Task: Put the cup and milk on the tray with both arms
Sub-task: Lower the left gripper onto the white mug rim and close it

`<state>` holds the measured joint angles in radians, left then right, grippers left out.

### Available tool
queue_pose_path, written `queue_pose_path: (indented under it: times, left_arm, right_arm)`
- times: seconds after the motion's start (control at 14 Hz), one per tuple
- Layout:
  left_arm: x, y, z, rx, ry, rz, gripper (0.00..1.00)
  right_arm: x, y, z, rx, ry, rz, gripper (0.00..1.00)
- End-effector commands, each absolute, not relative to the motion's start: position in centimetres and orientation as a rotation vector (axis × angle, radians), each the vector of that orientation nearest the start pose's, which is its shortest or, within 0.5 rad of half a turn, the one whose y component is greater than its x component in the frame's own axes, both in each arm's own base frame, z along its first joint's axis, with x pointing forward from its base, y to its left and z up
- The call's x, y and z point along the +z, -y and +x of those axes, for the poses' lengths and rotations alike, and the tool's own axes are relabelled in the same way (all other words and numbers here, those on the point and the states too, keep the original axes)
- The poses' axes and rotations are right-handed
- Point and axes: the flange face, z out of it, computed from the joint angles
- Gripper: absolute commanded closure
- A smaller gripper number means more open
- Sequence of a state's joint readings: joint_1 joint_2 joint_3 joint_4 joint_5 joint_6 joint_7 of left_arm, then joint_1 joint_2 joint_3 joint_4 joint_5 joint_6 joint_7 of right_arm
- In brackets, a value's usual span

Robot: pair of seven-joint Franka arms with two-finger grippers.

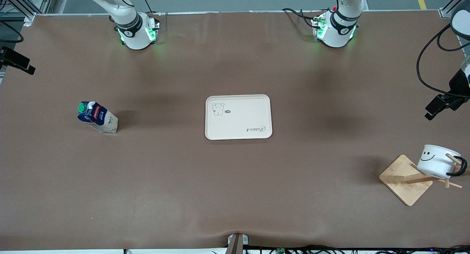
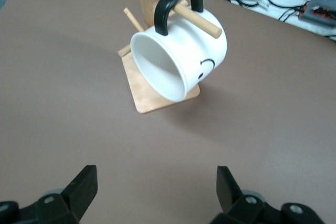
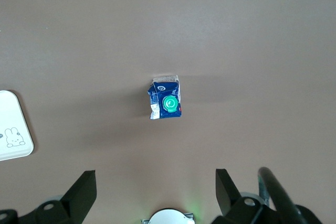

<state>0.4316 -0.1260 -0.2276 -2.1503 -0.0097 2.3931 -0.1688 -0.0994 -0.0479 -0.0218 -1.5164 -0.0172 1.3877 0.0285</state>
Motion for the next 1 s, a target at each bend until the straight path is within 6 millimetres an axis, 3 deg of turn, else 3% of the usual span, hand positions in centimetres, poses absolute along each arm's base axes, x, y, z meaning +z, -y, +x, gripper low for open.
queue_pose_path:
  times: [0.0, 0.29, 0.64, 0.93]
  left_arm:
    - [47.2, -12.3, 53.8, -0.669, 0.644, -2.993, 0.00]
    - [44.5, -13.0, 55.6, -0.786, 0.644, -2.978, 0.00]
    - [42.9, -13.4, 56.9, -0.906, 0.628, -2.954, 0.04]
    - [42.1, -13.3, 57.8, -1.002, 0.603, -2.933, 0.14]
  right_arm:
    - [66.5, 6.7, 51.6, 0.125, -0.259, -3.146, 0.00]
    - [66.4, 6.5, 51.7, 0.125, -0.243, -3.150, 0.00]
    - [66.5, 6.5, 51.8, 0.116, -0.241, -3.151, 0.00]
    - [66.1, 6.5, 52.2, 0.109, -0.234, -3.157, 0.00]
